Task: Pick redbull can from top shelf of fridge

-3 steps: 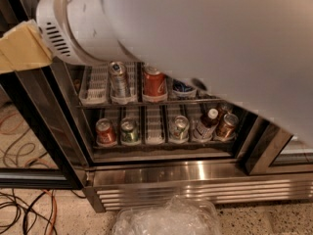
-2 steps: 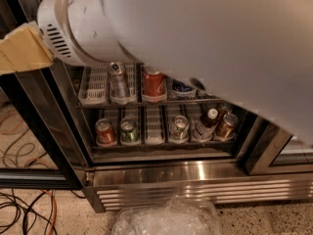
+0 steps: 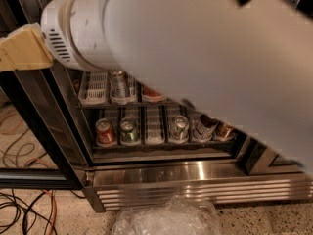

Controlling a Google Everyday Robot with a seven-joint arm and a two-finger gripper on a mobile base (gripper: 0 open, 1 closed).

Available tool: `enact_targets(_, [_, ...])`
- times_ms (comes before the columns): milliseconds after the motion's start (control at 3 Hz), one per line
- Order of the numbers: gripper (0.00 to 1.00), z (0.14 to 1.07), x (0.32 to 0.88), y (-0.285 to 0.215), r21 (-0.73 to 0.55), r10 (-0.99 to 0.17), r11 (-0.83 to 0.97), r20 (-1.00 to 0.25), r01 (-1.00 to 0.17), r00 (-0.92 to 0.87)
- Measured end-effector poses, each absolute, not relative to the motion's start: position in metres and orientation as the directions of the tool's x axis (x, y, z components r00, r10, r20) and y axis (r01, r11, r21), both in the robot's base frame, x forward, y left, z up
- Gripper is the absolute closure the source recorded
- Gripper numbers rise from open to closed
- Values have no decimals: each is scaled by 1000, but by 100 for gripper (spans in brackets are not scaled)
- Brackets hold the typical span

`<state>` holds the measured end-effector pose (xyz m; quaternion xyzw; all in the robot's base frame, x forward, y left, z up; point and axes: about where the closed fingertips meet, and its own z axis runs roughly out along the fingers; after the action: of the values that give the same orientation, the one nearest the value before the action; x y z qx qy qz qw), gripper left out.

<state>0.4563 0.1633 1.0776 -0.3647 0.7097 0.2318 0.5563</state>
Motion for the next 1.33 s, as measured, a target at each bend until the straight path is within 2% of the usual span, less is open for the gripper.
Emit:
enact_targets(333, [0, 1046, 481, 160, -5, -165, 684, -975, -730, -147])
enact_targets(667, [0, 1020, 497, 125, 32, -87, 764, -984, -644, -153])
enact_targets(1000, [0, 1005, 488, 82, 34, -64, 836, -985, -547, -159])
enact_targets(1333, [0, 1012, 469, 90, 12, -65, 859, -989, -511, -132])
